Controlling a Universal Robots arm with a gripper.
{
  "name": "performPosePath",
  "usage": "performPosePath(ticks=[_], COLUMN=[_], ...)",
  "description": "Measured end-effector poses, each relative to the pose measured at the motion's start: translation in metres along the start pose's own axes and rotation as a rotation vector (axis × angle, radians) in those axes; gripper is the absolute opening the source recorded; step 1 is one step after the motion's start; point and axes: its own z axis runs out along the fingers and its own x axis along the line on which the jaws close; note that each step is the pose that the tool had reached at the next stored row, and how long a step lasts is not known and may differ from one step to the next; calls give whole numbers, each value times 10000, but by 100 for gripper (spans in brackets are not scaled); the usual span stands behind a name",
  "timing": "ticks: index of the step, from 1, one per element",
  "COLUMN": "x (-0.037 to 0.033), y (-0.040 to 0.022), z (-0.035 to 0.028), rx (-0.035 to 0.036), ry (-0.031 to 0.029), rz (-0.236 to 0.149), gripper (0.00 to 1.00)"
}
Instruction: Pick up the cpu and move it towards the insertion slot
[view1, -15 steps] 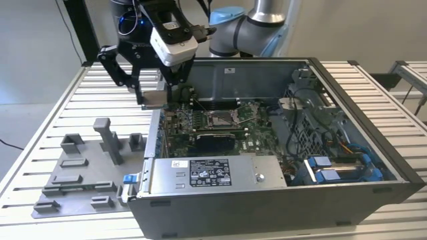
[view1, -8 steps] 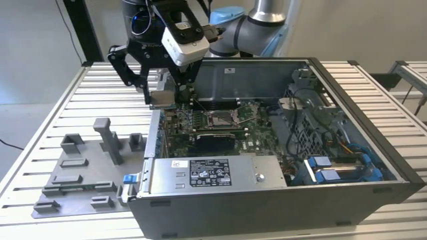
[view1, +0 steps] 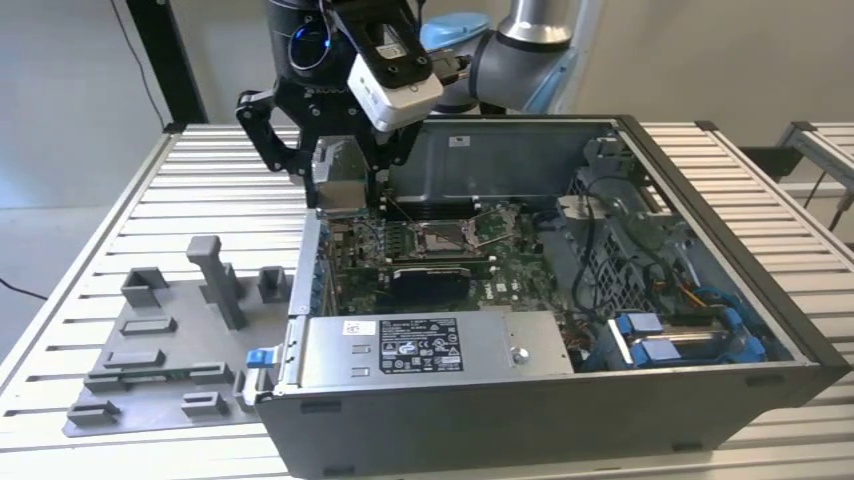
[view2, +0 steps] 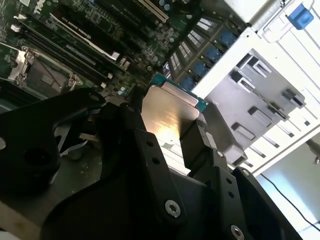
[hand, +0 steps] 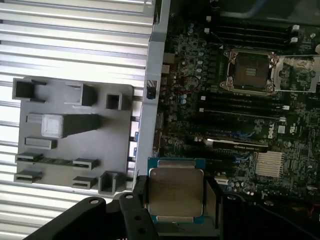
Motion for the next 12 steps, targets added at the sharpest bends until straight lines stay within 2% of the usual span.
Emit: performPosePath(ticks=[12], x=[-218], y=[-20], z=[-6], rx=[0], ry=[0], rz=[0], gripper=[0])
